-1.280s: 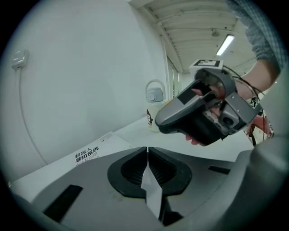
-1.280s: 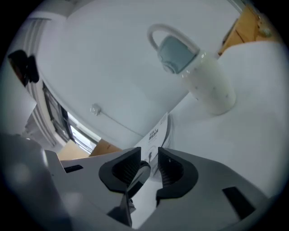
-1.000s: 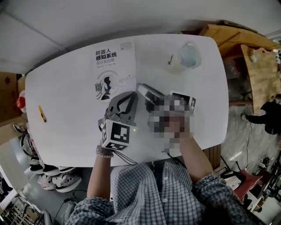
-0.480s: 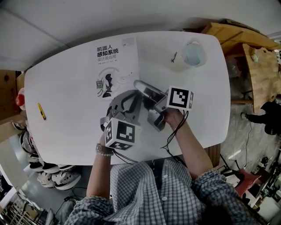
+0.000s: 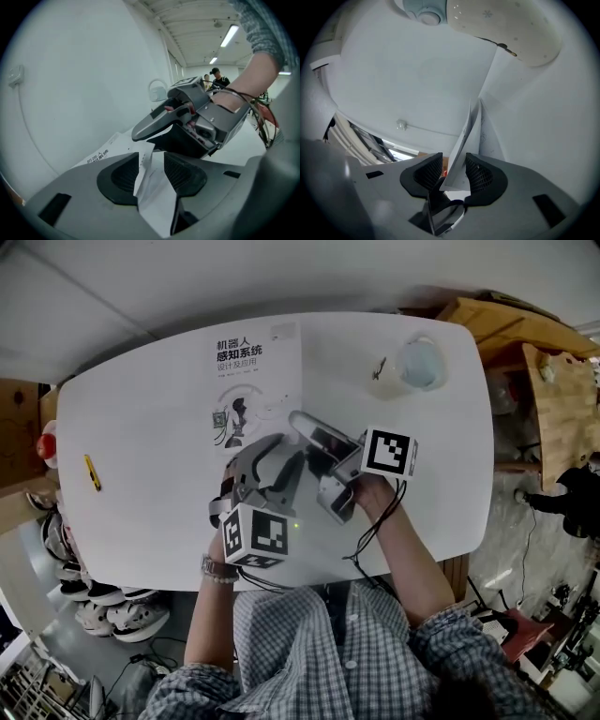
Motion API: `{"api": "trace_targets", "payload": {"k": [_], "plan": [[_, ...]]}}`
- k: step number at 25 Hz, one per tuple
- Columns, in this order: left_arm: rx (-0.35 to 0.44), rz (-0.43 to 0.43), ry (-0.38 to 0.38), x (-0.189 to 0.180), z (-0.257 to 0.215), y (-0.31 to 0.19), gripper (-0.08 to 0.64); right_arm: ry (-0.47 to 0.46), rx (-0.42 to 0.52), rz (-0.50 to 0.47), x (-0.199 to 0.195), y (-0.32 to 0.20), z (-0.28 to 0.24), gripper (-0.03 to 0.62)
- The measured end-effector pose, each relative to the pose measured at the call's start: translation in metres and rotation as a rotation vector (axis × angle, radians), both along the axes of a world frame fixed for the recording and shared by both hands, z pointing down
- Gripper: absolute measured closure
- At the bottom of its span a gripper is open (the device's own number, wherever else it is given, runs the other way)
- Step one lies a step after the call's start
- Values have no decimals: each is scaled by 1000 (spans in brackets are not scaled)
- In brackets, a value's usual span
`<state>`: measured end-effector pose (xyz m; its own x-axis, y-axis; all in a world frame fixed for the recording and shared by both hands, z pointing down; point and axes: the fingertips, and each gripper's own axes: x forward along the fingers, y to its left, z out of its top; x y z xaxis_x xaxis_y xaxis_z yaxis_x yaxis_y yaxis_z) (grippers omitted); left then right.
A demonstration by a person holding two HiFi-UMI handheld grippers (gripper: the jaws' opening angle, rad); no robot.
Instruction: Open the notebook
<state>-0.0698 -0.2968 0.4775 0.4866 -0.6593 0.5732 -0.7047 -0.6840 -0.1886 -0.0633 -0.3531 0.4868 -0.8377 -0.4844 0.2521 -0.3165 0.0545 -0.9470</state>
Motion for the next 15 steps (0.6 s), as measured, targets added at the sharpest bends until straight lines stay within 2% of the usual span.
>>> {"api": "trace_targets", "payload": {"k": [6, 10, 12, 15], "plan": [[19, -81, -68, -15, 14, -20, 414, 18, 2, -2, -1, -1, -1, 443], [25, -87, -91, -12, 14, -24, 449, 28, -2, 6, 2, -1, 0, 443], [28, -106, -87, -14, 15, -26, 485, 29, 28, -10, -1, -1, -6, 443], [22, -151, -35, -20, 13, -30, 515, 41, 100, -48, -6, 2, -21, 443]]}}
